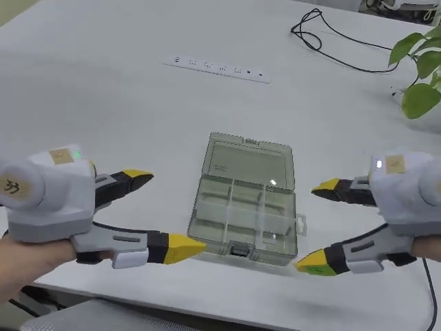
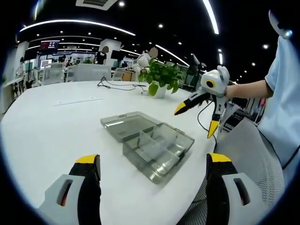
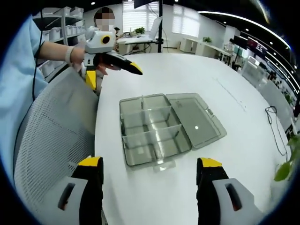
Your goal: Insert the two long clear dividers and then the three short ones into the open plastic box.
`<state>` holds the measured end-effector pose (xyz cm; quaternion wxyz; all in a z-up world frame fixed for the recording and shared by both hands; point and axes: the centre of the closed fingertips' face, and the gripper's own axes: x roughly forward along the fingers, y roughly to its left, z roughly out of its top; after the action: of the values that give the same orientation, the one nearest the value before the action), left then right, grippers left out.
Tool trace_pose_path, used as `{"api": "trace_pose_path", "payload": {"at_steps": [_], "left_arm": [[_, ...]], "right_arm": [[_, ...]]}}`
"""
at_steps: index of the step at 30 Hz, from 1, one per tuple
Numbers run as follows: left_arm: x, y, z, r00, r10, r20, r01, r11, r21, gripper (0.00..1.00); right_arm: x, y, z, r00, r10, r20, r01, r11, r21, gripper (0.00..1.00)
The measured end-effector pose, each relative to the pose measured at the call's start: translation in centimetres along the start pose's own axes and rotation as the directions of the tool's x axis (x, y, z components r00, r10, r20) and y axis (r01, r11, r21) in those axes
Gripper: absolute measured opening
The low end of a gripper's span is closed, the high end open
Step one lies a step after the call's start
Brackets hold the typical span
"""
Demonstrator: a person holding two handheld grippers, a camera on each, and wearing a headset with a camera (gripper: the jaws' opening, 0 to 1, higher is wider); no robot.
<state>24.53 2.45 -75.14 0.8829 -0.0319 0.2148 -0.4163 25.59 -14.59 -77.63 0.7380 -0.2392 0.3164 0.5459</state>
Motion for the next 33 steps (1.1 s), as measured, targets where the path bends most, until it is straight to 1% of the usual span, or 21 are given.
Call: {"api": "trace_pose_path", "payload": {"at_steps": [1, 3, 6, 8, 10, 11, 12, 13, 14, 15, 17, 18, 19, 20, 21, 23, 24, 26, 28, 30, 33], "left_arm": [[0.0, 0.0, 0.0, 1.0000, 0.000, -0.001, 0.000, 1.000, 0.002, 0.96], [-0.1, 0.0, 0.0, 1.0000, -0.001, -0.002, 0.001, 1.000, 0.007, 0.96], [-0.4, 0.2, -0.2, 1.0000, 0.002, -0.004, -0.002, 1.000, 0.008, 0.96], [-0.6, 0.3, -0.2, 1.0000, 0.008, -0.004, -0.008, 1.000, 0.011, 0.97], [-0.7, 0.4, -0.1, 0.9999, 0.012, 0.002, -0.012, 1.000, 0.010, 0.97], [-0.8, 0.4, -0.1, 0.9999, 0.015, 0.004, -0.015, 1.000, 0.009, 0.97], [-0.9, 0.5, -0.1, 0.9998, 0.017, 0.006, -0.017, 1.000, 0.009, 0.98], [-0.9, 0.6, -0.2, 0.9998, 0.018, 0.007, -0.018, 1.000, 0.005, 0.98], [-0.9, 0.6, -0.7, 0.9999, 0.010, -0.007, -0.010, 1.000, -0.012, 0.98], [-0.8, 0.8, -1.2, 0.9995, 0.013, -0.029, -0.014, 1.000, -0.014, 0.98], [-0.7, 0.9, -1.4, 0.9996, 0.013, -0.025, -0.013, 1.000, -0.012, 0.98], [-0.8, 1.0, -1.3, 0.9998, 0.013, -0.016, -0.014, 1.000, -0.018, 0.98], [-0.8, 1.0, -1.3, 0.9999, 0.015, -0.007, -0.016, 0.999, -0.031, 0.98], [-0.9, 1.0, -1.2, 0.9998, 0.019, 0.002, -0.019, 0.999, -0.043, 0.98], [-0.9, 0.9, -1.3, 0.9998, 0.019, -0.004, -0.019, 0.999, -0.044, 0.98], [-1.0, 1.0, -1.6, 0.9996, 0.025, -0.017, -0.025, 0.999, -0.031, 0.98], [-1.1, 1.0, -1.5, 0.9995, 0.029, -0.011, -0.029, 0.999, -0.030, 0.98], [-1.2, 1.0, -1.4, 0.9995, 0.031, -0.001, -0.031, 0.999, -0.038, 0.98], [-1.3, 1.2, -1.7, 0.9992, 0.036, -0.018, -0.036, 0.999, -0.023, 0.98], [-1.3, 1.2, -1.4, 0.9991, 0.037, -0.020, -0.037, 0.999, -0.012, 0.99], [-1.4, 1.2, -1.0, 0.9990, 0.040, -0.019, -0.040, 0.999, 0.000, 0.99]], "right_arm": [[-0.3, -0.1, -0.3, 0.9998, -0.017, 0.006, 0.017, 1.000, 0.022, 0.86], [-0.9, -0.4, -0.7, 0.9976, -0.058, 0.038, 0.056, 0.997, 0.061, 0.91], [-1.8, -0.8, -1.8, 0.9908, -0.123, 0.057, 0.114, 0.984, 0.140, 0.99], [-2.3, -0.7, -2.3, 0.9866, -0.144, 0.076, 0.129, 0.976, 0.175, 1.00], [-2.6, -0.6, -2.7, 0.9845, -0.156, 0.081, 0.137, 0.970, 0.202, 1.00], [-2.7, -0.5, -3.1, 0.9819, -0.169, 0.085, 0.147, 0.963, 0.224, 1.00], [-2.7, -0.5, -3.3, 0.9804, -0.175, 0.090, 0.150, 0.960, 0.236, 1.00], [-2.6, -0.3, -3.5, 0.9803, -0.174, 0.093, 0.147, 0.958, 0.248, 1.00], [-2.4, -0.1, -3.8, 0.9809, -0.173, 0.090, 0.145, 0.956, 0.256, 1.00], [-2.1, 0.2, -4.4, 0.9831, -0.171, 0.065, 0.148, 0.954, 0.262, 1.00], [-1.6, 0.9, -4.4, 0.9870, -0.151, 0.057, 0.131, 0.957, 0.260, 1.00], [-1.3, 1.4, -4.4, 0.9904, -0.132, 0.041, 0.117, 0.957, 0.264, 1.00], [-1.2, 1.5, -4.4, 0.9911, -0.128, 0.035, 0.115, 0.957, 0.265, 1.00], [-1.2, 1.3, -4.8, 0.9917, -0.124, 0.034, 0.111, 0.959, 0.259, 1.00], [-1.1, 1.3, -4.7, 0.9908, -0.130, 0.037, 0.117, 0.960, 0.253, 1.00], [-1.1, 1.1, -4.6, 0.9890, -0.140, 0.046, 0.123, 0.956, 0.265, 1.00], [-1.2, 1.2, -4.4, 0.9882, -0.142, 0.058, 0.121, 0.954, 0.274, 1.00], [-1.3, 1.2, -4.3, 0.9866, -0.147, 0.071, 0.123, 0.955, 0.272, 1.00], [-1.3, 1.2, -4.2, 0.9859, -0.151, 0.072, 0.125, 0.952, 0.280, 1.00], [-1.3, 1.3, -4.1, 0.9859, -0.149, 0.076, 0.121, 0.950, 0.288, 1.00], [-1.2, 1.2, -3.8, 0.9832, -0.158, 0.092, 0.124, 0.947, 0.297, 1.00]]}}
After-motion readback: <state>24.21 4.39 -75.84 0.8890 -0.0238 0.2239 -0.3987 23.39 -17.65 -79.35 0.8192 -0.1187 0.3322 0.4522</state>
